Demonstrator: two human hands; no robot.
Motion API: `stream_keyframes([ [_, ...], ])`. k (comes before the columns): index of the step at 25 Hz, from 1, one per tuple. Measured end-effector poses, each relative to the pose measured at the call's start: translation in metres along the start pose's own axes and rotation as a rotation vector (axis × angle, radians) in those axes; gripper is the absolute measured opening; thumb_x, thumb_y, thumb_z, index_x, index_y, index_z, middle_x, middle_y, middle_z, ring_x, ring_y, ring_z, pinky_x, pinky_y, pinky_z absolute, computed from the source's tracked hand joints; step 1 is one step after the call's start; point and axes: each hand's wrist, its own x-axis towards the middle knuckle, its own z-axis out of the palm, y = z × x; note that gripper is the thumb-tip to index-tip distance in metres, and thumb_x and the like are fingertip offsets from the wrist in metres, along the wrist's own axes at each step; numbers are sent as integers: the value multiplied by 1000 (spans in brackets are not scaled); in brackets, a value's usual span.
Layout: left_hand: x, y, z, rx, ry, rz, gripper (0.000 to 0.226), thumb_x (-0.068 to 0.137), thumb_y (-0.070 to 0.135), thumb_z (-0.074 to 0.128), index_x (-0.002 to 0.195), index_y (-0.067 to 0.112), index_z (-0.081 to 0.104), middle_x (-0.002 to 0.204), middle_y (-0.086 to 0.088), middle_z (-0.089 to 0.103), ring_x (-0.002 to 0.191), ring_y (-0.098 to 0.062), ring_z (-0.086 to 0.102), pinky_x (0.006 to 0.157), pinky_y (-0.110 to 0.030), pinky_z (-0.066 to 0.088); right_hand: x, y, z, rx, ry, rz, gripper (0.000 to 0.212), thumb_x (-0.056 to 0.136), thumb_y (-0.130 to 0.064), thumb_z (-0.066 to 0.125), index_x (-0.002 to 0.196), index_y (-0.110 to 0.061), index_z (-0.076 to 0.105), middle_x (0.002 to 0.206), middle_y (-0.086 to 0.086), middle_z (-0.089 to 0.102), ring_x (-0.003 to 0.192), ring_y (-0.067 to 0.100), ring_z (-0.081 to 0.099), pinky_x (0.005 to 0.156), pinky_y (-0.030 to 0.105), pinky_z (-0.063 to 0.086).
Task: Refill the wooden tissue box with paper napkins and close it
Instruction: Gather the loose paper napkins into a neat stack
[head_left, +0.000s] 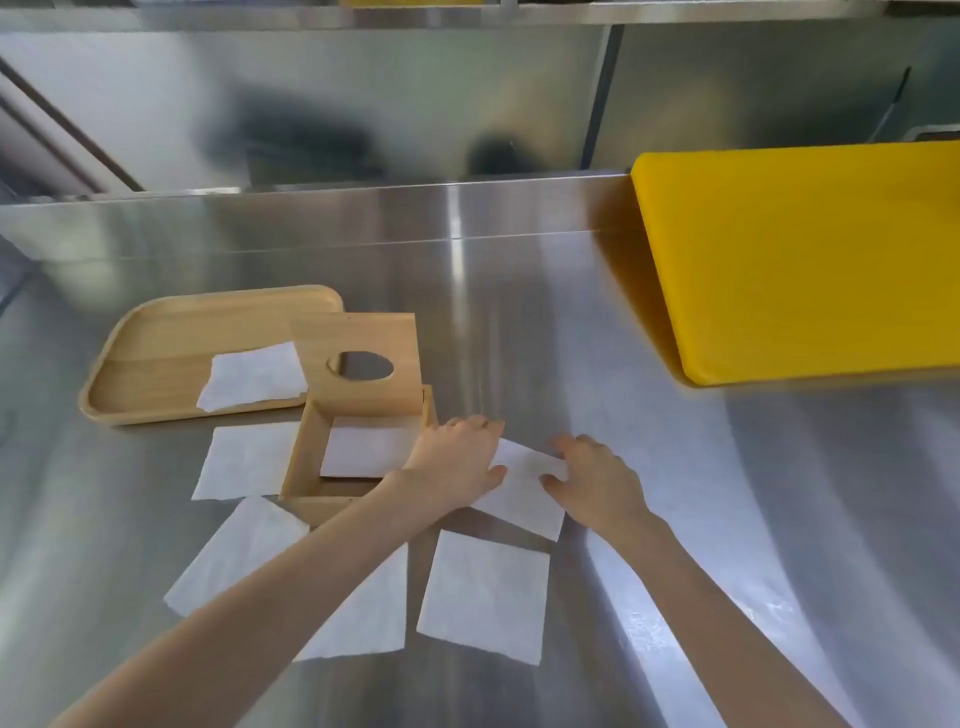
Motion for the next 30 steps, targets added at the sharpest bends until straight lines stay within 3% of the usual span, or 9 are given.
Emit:
stream_keyframes([
  [5, 22, 1, 13, -6, -82, -44, 57, 94, 30, 48, 145, 13, 28, 145, -8, 41, 129, -29, 45, 100, -40, 42, 16, 5, 15, -21, 33, 34, 36, 90, -27, 54, 124, -17, 52, 126, 9, 48, 120, 28, 46, 94, 36, 46],
  [16, 35, 8, 20, -60, -51, -79, 31, 96, 19, 44, 123, 7, 48, 128, -11, 53, 118, -26, 51, 91, -33, 45, 14, 2, 19, 95, 57, 66, 22, 91, -16, 49, 109, -9, 58, 118, 10, 58, 112, 30, 51, 89, 37, 42],
  [20, 31, 4, 15, -417, -64, -123, 32, 93, 22, 47, 120, 5, 49, 120, -15, 60, 102, -27, 57, 79, -34, 44, 4, 1, 4, 354, 84, 84, 25, 91, -15, 50, 114, -5, 50, 110, 16, 65, 99, 35, 59, 81, 39, 48],
  [23, 17, 3, 4, -597, 20, -126, 32, 91, 22, 50, 119, 7, 51, 116, -13, 61, 94, -23, 52, 73, -27, 38, -9, 0, -7, 430, 111, 56, 27, 92, -14, 49, 117, -6, 53, 108, 14, 64, 87, 25, 53, 73, 30, 41],
  [27, -14, 3, -11, -801, 186, -111, 33, 91, 29, 54, 118, 10, 51, 98, 0, 57, 88, -16, 53, 73, -27, 42, -35, -3, -17, 647, 162, 53, 16, 92, -19, 53, 104, -10, 58, 86, -1, 56, 81, 18, 51, 66, 24, 40],
  [30, -47, 1, -16, -1207, 160, -123, 9, 92, 27, 55, 98, 20, 54, 88, 7, 59, 82, -10, 58, 74, -19, 48, -57, -9, -22, 1008, 85, 35, 5, 92, -18, 55, 88, -19, 57, 81, -6, 58, 77, 10, 57, 63, 17, 49],
])
